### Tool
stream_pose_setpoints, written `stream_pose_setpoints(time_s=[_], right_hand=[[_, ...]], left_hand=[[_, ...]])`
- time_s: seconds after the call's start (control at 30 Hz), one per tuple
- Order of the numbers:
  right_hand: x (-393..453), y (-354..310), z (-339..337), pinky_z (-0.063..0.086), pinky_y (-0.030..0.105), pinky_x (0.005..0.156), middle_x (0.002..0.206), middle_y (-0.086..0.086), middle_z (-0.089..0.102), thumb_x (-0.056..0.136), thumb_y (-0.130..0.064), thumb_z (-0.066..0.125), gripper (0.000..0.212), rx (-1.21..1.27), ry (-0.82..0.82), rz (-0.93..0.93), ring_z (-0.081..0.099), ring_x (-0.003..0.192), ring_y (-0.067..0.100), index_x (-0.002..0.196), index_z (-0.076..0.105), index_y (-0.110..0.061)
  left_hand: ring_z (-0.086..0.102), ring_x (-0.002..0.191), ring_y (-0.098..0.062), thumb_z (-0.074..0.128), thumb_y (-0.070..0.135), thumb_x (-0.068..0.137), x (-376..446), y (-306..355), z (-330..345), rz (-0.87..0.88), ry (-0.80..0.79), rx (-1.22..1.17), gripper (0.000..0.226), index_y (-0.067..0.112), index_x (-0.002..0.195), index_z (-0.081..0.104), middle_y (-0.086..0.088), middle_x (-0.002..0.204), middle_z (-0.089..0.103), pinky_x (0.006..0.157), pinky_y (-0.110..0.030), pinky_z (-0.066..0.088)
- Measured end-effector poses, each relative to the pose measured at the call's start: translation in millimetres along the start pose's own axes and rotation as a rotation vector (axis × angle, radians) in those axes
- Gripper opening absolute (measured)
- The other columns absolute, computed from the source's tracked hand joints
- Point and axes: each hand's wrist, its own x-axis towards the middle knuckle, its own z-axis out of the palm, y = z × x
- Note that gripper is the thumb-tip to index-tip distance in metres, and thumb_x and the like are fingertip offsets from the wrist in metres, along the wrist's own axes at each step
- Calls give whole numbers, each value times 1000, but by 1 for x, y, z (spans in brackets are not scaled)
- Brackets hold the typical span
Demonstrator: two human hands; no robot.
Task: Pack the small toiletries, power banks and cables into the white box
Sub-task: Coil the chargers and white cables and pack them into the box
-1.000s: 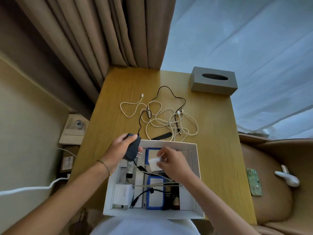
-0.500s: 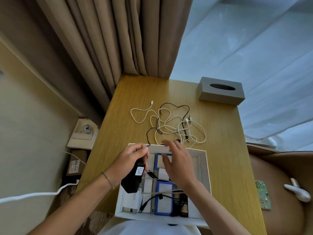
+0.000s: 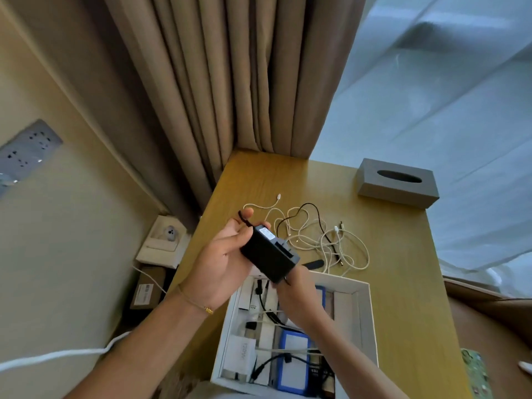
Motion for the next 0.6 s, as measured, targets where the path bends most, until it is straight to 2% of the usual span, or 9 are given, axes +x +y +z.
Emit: stream_pose_setpoints(time_s=[0.1, 0.2, 0.3, 0.37, 0.47, 0.6], right_hand=[[-4, -4, 4, 44, 27, 55, 65, -4, 60, 99, -21, 52, 20, -48, 54, -71, 58, 61, 7, 87, 63, -32], [-9, -11, 7, 42, 28, 52, 64, -3, 58, 106, -31, 45, 19, -200, -12, -143, 56, 58, 15, 96, 61, -31], [-18, -16, 6, 33, 23, 49, 61, -13, 50, 107, -32, 41, 22, -326, -91, -197, 48, 53, 5, 100, 61, -29], [-26, -22, 0, 34, 23, 51, 59, -16, 46, 107, -31, 42, 21, -353, -114, -242, 44, 51, 2, 102, 62, -28], [-33, -35, -22, 42, 21, 52, 62, -15, 54, 106, -34, 44, 21, -383, -110, -265, 50, 52, 4, 99, 63, -28], [-26, -49, -66, 46, 21, 55, 61, -14, 58, 96, -48, 44, 30, -357, -58, -283, 57, 58, 8, 91, 68, -30]], left_hand=[[62, 109, -26, 49, -6, 94, 7, -8, 2, 119, 113, 232, 43, 15, 131, 47, -15, 115, 61, 95, -39, 51], [64, 116, -17, 52, -15, 93, 12, -14, -1, 268, 188, 555, 55, 22, 134, 47, -8, 120, 65, 93, -33, 56], [63, 119, -15, 59, -13, 90, 15, -15, -8, 360, 229, 833, 61, 24, 137, 48, 0, 118, 68, 100, -36, 53], [62, 118, -11, 64, -10, 88, 17, -14, -14, 389, 240, 995, 62, 26, 137, 50, 5, 117, 68, 104, -34, 51], [62, 116, -9, 67, -8, 86, 16, -8, -22, 318, 149, 1111, 63, 31, 134, 55, 8, 113, 69, 99, -32, 54], [63, 114, -11, 65, -9, 86, 10, 3, -28, 116, -61, 1171, 66, 35, 135, 56, 7, 111, 69, 99, -29, 54]])
